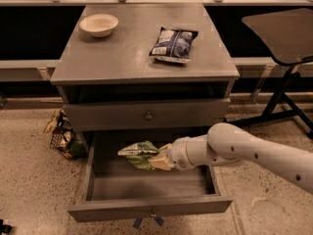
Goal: Place green jalapeno chip bag into middle drawer
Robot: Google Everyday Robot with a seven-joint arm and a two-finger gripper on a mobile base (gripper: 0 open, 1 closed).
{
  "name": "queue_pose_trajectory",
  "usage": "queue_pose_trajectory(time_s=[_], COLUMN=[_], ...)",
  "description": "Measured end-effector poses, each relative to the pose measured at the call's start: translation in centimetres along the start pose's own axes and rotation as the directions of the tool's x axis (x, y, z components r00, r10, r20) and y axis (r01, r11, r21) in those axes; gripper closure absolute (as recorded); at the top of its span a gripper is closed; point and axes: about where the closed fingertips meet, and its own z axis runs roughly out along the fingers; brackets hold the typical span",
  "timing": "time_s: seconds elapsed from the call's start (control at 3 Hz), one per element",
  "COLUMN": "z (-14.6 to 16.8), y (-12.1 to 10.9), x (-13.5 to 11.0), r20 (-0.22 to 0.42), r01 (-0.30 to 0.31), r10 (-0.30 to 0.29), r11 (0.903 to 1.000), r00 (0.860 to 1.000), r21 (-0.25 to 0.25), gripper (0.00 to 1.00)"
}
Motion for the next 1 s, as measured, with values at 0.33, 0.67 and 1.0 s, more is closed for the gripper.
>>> queue_pose_trajectory(time_s=[0.33, 0.67, 1.0], z=[2.1, 4.4, 6.1], y=[-1.3, -2.1, -2.8], x=[1.7, 3.0, 3.9], r20=[-0.03, -0.065, -0.082], r01=[0.004, 0.006, -0.004], r10=[-0.004, -0.006, 0.008], r11=[1.0, 0.9999, 0.9992], r00=[1.0, 0.998, 0.997], r21=[0.0, 0.008, 0.04], gripper=[1.0, 0.82, 0.59])
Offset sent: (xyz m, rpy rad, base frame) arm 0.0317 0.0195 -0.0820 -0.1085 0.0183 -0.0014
